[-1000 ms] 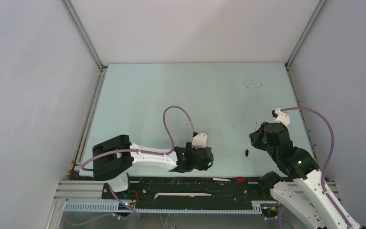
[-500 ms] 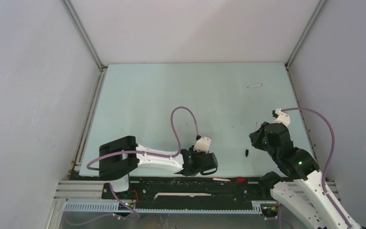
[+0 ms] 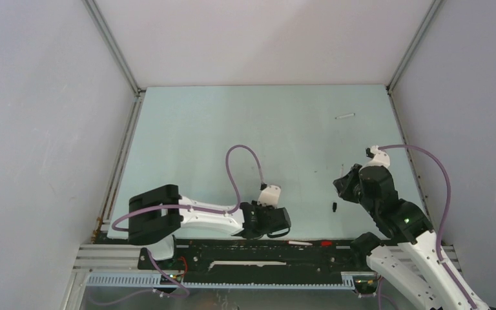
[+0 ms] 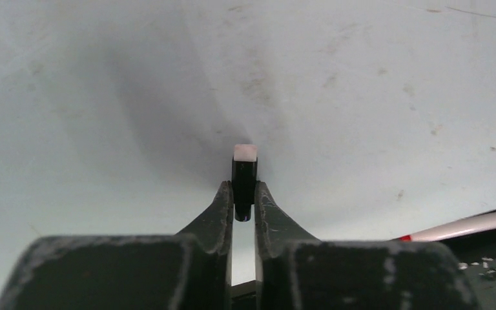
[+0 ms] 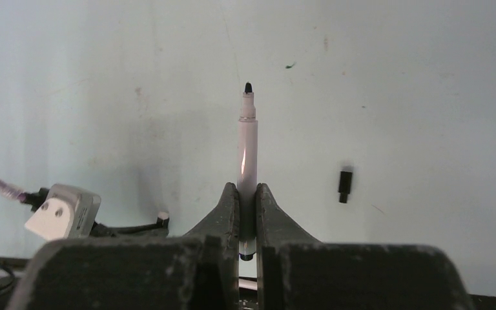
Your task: Insert the pens into the pen caps
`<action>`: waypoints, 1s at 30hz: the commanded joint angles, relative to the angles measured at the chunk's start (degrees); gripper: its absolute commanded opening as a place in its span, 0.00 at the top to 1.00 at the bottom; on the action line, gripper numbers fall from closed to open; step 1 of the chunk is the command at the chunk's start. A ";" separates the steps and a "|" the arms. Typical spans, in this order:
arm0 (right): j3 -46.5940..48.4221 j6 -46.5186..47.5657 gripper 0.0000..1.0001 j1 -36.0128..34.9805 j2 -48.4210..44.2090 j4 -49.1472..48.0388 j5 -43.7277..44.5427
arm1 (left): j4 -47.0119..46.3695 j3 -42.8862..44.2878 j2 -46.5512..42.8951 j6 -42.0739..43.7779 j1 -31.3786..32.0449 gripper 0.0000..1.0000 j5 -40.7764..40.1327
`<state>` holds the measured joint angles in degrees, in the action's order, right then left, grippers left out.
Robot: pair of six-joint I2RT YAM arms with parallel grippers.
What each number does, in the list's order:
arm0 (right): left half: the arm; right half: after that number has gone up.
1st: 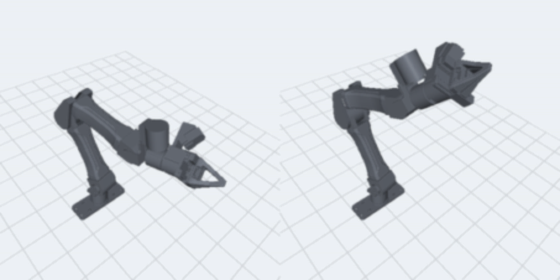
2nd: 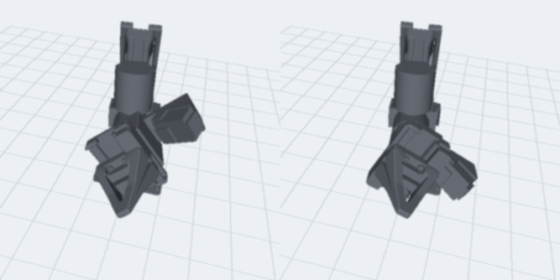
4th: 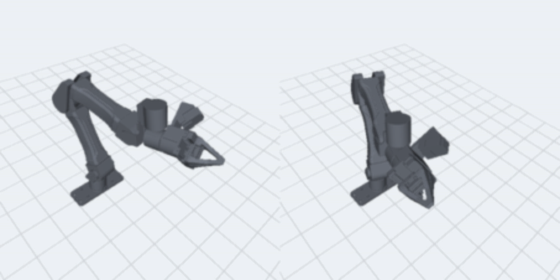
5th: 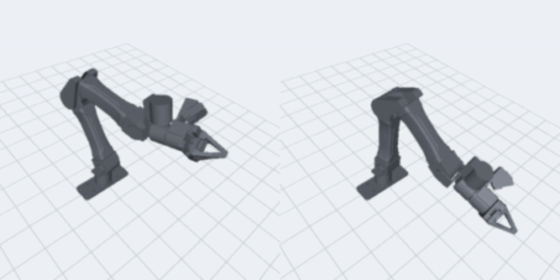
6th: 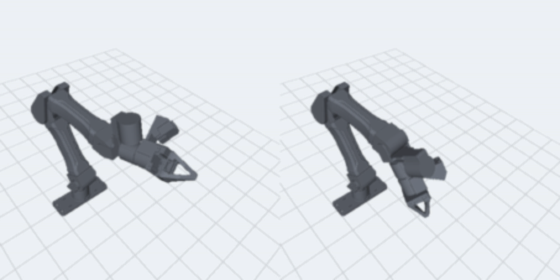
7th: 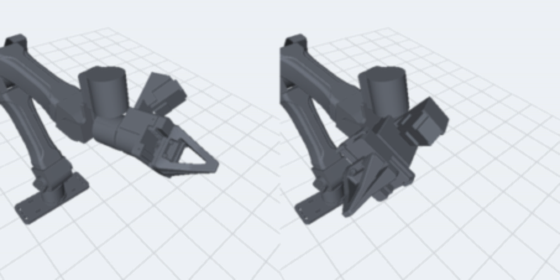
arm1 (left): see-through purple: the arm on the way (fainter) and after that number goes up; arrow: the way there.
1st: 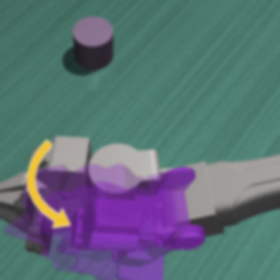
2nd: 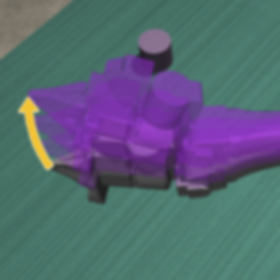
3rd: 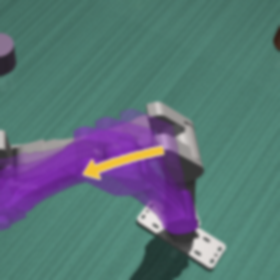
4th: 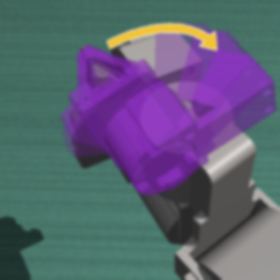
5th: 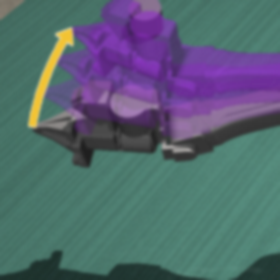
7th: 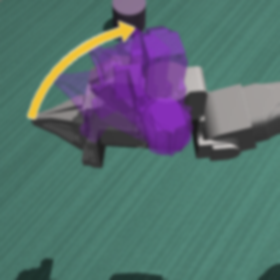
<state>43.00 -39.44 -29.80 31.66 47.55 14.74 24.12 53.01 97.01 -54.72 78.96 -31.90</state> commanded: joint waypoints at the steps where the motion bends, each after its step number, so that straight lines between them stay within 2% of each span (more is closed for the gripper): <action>1: 0.50 1.94 1.00 -0.71 1.07 -6.04 -5.84 | 1.61 -5.02 -4.40 -3.25 -2.26 0.83 -2.30; 6: 0.50 2.44 1.00 -3.71 3.84 -8.57 -6.95 | -0.65 -9.36 -6.33 -4.15 -3.97 0.78 -0.80; 9: 0.50 2.46 1.00 -5.99 5.06 -8.61 -5.53 | -1.97 -10.40 -7.34 -3.15 -4.11 0.66 0.09; 16: 0.50 2.01 1.00 -8.58 5.42 -7.10 -4.85 | -3.05 -8.97 -9.26 5.23 -4.15 0.57 3.30; 22: 0.46 1.76 1.00 -9.85 4.98 -5.91 -4.80 | 0.08 -5.83 -8.20 9.28 -4.46 0.59 3.18; 30: 0.50 2.56 1.00 -10.77 5.79 -6.02 -4.41 | -1.16 -4.73 -6.78 12.45 -5.54 0.61 3.87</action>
<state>43.00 -38.09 -40.05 37.06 42.37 9.37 22.46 45.25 89.41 -45.34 74.52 -28.08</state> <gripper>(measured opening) 0.055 0.391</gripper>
